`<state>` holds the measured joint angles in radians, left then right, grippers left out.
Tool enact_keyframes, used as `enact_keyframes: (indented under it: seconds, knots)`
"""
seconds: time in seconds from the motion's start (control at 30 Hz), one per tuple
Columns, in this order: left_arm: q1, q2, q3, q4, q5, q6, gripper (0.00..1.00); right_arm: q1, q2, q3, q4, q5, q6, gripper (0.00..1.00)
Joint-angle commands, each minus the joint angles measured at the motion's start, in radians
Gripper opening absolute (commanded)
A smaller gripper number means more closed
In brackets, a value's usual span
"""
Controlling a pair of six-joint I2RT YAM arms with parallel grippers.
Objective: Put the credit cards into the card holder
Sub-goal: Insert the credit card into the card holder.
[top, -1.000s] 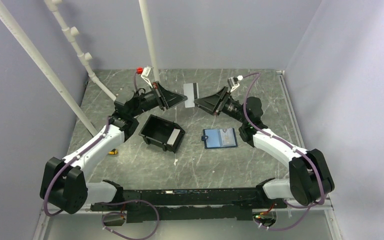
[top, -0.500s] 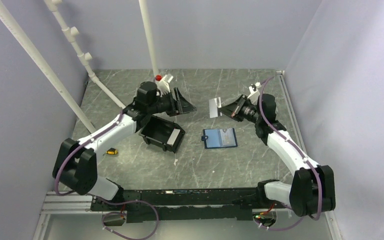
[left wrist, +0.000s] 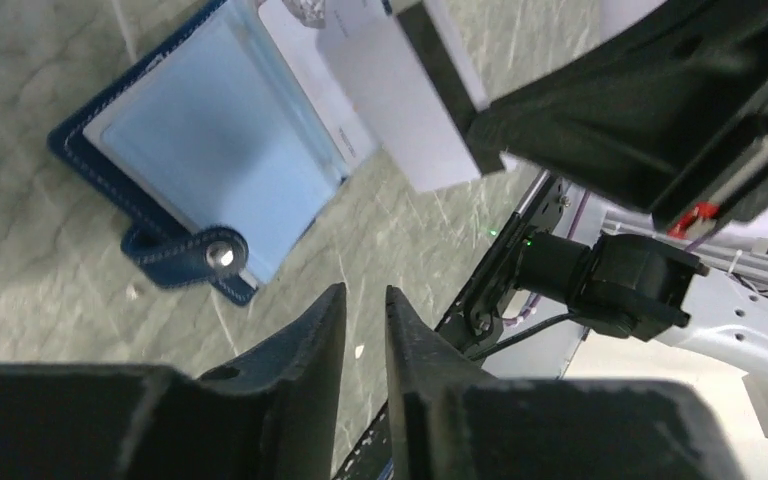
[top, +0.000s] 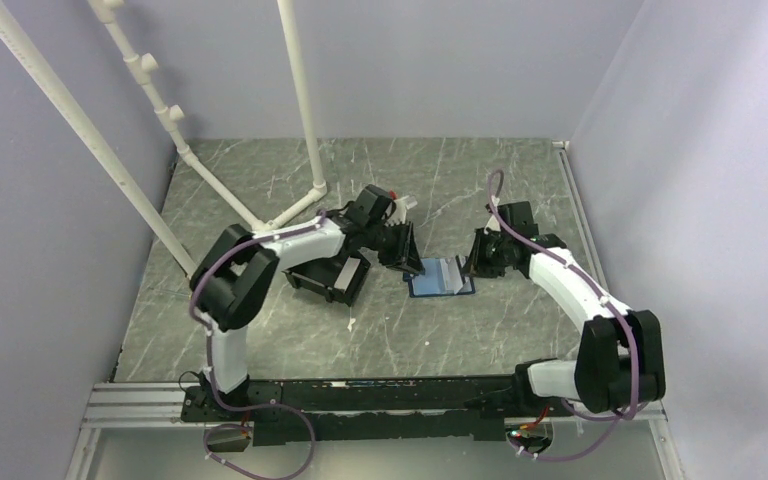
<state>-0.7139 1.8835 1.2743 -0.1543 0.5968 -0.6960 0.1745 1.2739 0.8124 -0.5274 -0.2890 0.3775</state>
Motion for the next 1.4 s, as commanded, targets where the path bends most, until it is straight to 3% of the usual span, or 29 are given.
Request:
enact_keyframes:
  seconds: [0.0,0.07,0.13,0.4,0.73,1.37]
  knots:
    - [-0.019,0.125,0.130,-0.040,0.070,0.041,0.24,0.002,0.022,-0.069,0.121,-0.085,-0.029,0.00]
    - [-0.038,0.181,0.193,-0.126,0.058,0.089,0.21,-0.001,0.021,-0.096,0.167,-0.112,-0.039,0.00]
    - [-0.042,0.231,0.249,-0.206,0.041,0.137,0.11,-0.003,0.025,-0.111,0.198,-0.148,-0.050,0.00]
    - [-0.032,0.358,0.393,-0.480,-0.123,0.303,0.07,-0.034,0.018,-0.177,0.288,-0.177,-0.033,0.00]
    - [-0.007,0.347,0.367,-0.493,-0.168,0.339,0.05,-0.093,0.007,-0.228,0.371,-0.296,-0.036,0.00]
    - [0.013,0.367,0.374,-0.502,-0.197,0.350,0.02,-0.144,0.054,-0.241,0.407,-0.376,-0.063,0.00]
